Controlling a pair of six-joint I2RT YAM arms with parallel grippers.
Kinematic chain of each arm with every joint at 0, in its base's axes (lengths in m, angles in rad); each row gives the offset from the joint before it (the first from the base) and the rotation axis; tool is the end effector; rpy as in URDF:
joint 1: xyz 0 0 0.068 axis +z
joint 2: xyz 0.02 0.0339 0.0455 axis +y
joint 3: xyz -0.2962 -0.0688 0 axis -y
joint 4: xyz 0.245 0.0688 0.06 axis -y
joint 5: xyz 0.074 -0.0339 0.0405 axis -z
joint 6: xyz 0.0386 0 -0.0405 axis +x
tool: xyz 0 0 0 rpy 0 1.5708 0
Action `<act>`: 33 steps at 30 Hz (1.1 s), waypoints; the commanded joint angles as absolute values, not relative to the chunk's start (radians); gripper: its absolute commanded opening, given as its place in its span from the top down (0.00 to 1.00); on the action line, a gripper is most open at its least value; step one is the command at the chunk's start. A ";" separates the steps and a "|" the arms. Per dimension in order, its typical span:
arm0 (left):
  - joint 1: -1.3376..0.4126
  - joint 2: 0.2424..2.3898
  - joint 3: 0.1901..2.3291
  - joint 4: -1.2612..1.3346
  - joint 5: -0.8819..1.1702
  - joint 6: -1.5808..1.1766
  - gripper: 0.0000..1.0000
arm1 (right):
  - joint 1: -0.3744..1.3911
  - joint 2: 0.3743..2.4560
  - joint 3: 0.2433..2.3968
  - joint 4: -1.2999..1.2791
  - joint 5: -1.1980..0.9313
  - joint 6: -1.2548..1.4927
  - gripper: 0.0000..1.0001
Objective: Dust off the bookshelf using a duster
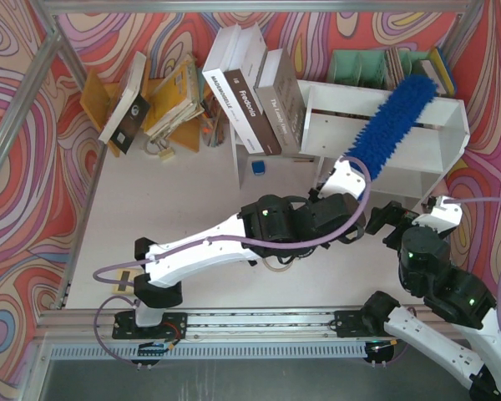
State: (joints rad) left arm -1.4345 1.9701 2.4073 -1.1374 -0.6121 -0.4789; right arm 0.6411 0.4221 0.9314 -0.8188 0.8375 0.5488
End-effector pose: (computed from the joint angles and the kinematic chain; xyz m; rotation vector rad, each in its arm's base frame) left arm 0.0780 -0.4056 0.4764 0.7025 2.0383 -0.4224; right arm 0.0408 -0.0053 0.3763 0.4705 1.7132 0.0686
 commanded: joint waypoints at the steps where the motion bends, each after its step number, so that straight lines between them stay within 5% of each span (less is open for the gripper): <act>1: -1.455 1.918 2.411 -1.065 -0.540 -0.355 1.00 | 0.640 0.407 0.930 -0.838 0.871 0.564 0.01; 14: -1.381 1.684 2.186 -1.074 -0.766 -0.330 1.00 | 0.640 0.413 0.930 -0.840 0.869 0.567 0.01; 33: -1.287 1.947 2.452 -1.117 -0.504 -0.245 1.00 | 0.639 0.404 0.931 -0.845 0.874 0.577 0.01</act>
